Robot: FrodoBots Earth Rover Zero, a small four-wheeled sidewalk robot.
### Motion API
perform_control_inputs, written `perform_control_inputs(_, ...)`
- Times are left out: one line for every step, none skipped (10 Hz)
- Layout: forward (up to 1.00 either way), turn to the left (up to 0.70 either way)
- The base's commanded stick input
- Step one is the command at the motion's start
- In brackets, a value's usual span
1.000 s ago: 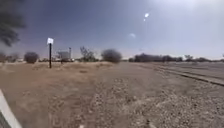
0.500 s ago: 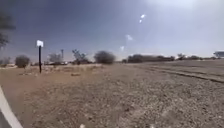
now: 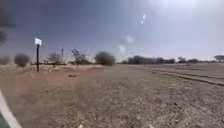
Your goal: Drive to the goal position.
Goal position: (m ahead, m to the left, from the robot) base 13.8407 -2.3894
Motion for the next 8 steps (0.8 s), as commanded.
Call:
perform_control_inputs(0.7, 0.0)
perform_control_inputs(0.7, 0.0)
perform_control_inputs(0.7, 0.0)
perform_control_inputs(0.7, 0.0)
perform_control_inputs(0.7, 0.0)
perform_control_inputs(0.7, 0.0)
perform_control_inputs(0.7, 0.0)
perform_control_inputs(0.7, 0.0)
